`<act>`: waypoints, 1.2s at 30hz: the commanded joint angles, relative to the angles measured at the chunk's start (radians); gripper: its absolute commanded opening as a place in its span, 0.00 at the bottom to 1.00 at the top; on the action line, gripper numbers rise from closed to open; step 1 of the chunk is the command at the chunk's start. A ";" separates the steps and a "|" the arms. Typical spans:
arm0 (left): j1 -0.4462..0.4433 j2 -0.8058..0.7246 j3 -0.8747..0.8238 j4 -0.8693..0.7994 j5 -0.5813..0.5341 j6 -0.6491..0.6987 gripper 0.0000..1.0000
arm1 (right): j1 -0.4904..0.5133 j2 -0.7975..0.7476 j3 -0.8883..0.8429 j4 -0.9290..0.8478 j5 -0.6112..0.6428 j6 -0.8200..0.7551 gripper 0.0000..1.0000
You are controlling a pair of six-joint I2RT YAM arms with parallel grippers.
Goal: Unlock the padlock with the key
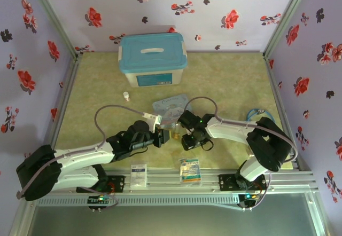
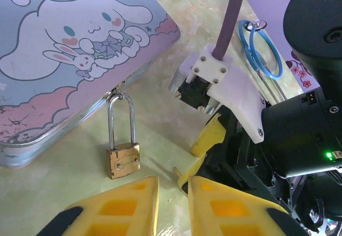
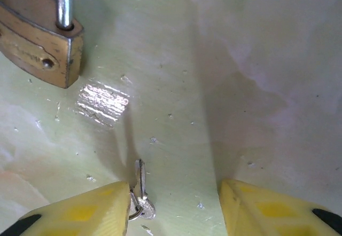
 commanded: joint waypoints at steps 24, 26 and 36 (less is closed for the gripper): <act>-0.005 0.007 0.020 -0.015 -0.020 0.016 0.25 | 0.194 -0.023 -0.048 0.079 0.241 0.365 0.46; -0.006 0.002 0.016 -0.013 -0.021 0.015 0.25 | 0.209 -0.022 -0.053 0.072 0.256 0.372 0.46; -0.005 0.011 -0.030 0.059 -0.021 -0.023 0.25 | 0.241 -0.046 -0.148 0.114 0.253 0.419 0.32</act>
